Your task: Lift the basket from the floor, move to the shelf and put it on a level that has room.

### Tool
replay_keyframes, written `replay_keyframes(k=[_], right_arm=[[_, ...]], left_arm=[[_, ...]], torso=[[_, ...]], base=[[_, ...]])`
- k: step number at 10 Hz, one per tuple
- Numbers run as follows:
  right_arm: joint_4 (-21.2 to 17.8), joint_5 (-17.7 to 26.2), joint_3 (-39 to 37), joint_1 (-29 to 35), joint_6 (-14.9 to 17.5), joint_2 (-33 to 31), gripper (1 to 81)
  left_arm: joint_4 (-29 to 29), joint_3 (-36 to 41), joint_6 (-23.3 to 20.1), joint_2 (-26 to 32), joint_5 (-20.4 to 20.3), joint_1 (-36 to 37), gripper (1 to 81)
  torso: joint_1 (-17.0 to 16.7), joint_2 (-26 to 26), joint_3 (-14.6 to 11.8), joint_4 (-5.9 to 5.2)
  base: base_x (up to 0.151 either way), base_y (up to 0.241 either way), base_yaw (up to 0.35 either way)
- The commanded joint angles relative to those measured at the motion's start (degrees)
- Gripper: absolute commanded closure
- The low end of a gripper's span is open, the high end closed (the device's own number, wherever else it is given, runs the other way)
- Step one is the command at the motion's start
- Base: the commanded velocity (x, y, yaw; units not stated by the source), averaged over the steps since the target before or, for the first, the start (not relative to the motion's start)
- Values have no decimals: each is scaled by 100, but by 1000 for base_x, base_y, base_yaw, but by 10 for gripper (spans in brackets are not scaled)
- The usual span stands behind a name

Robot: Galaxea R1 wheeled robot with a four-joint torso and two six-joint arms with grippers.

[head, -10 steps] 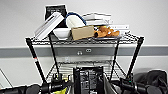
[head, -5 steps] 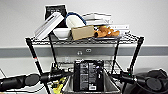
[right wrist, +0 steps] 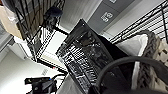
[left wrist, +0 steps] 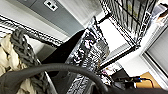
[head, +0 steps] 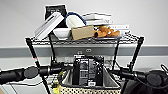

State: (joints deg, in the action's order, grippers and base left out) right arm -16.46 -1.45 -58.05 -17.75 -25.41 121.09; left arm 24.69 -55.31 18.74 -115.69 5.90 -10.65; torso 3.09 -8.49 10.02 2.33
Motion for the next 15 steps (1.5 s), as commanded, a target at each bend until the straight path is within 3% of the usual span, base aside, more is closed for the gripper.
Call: replay_keyframes(k=[1,8,12,15], right_arm=[[20,-13,59,1128,-166,50,811],[327,84,-1487,1154,-149,875,811],[459,92,-2252,1619,-157,1227,811],[459,505,-2876,1919,-149,1649,811]], left_arm=[[80,12,-107,-52,16,973,811],[-298,-1613,-125,-1026,7,1007,811],[-377,-2546,-125,-1615,25,1280,811],[-596,-3055,-116,-1949,200,1324,811]], torso=[[0,0,0,0],[0,0,0,0],[2,0,0,0],[2,2,2,0]], base=[[0,0,0],[0,0,0],[0,0,0],[0,0,0]])
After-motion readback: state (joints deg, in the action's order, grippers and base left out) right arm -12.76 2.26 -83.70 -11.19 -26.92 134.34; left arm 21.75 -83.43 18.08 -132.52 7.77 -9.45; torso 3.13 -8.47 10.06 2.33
